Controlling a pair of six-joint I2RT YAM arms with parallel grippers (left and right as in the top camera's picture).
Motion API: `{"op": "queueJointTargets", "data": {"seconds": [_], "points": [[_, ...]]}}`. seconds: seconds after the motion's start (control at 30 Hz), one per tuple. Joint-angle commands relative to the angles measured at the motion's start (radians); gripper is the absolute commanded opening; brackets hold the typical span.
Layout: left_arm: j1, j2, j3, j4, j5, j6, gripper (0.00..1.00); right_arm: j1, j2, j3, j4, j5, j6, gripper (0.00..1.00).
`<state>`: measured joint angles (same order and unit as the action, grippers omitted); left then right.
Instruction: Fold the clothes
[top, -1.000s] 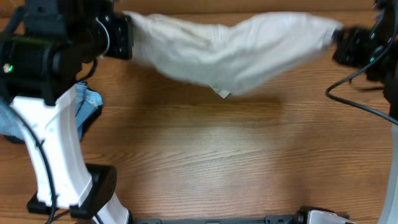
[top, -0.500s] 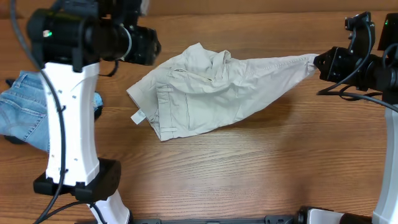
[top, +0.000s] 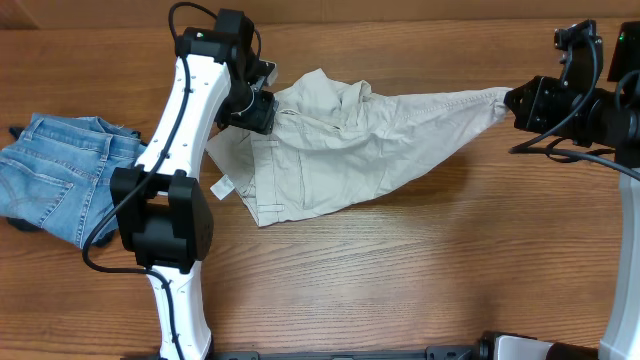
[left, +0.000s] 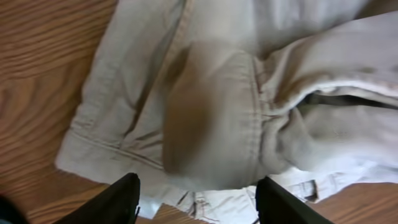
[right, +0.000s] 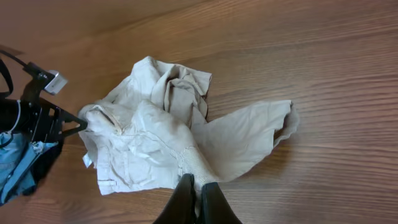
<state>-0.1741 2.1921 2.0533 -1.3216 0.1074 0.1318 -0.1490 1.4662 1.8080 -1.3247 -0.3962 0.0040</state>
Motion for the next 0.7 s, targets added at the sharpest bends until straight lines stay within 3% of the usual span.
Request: {"op": "queueJointTargets", "data": {"seconds": [0.0, 0.07, 0.1, 0.2, 0.27, 0.3, 0.37, 0.4, 0.53, 0.6, 0.67], "points": [[0.018, 0.0, -0.003, -0.005, -0.063, 0.025, 0.65, -0.002, -0.011, 0.006, 0.006, -0.009, -0.004, 0.04], [0.031, 0.0, -0.005, -0.002, 0.023, 0.037, 0.63, -0.002, -0.011, 0.006, 0.008, -0.009, -0.005, 0.04], [0.04, 0.002, -0.008, -0.001, 0.135, 0.085, 0.62, -0.002, -0.011, 0.006, 0.008, -0.009, -0.005, 0.04], [0.043, 0.011, -0.046, 0.013, 0.232, 0.162, 0.59, -0.002, -0.011, 0.006, 0.007, -0.009, -0.005, 0.04], [0.043, 0.011, -0.069, 0.028, 0.385, 0.233, 0.56, -0.002, -0.011, 0.006, 0.007, -0.009, -0.004, 0.04], [0.043, 0.011, -0.069, 0.03, 0.393, 0.235, 0.5, -0.002, -0.011, 0.006, 0.007, -0.009, -0.004, 0.04], [0.043, 0.011, -0.067, 0.021, 0.391, 0.233, 0.09, -0.002, -0.011, 0.006, 0.007, -0.009, -0.004, 0.04], [0.045, 0.006, -0.054, 0.01, 0.389, 0.208, 0.04, -0.002, -0.011, 0.006, 0.007, -0.009, -0.004, 0.04], [0.066, -0.099, 0.071, -0.066, 0.315, 0.072, 0.04, -0.004, -0.014, 0.006, 0.006, 0.05, 0.027, 0.04], [0.064, -0.265, 0.187, -0.126, 0.269, 0.061, 0.04, -0.004, -0.041, 0.013, 0.002, 0.249, 0.158, 0.04], [0.059, -0.43, 0.261, -0.141, 0.212, 0.017, 0.04, -0.004, -0.083, 0.044, -0.013, 0.318, 0.204, 0.04]]}}
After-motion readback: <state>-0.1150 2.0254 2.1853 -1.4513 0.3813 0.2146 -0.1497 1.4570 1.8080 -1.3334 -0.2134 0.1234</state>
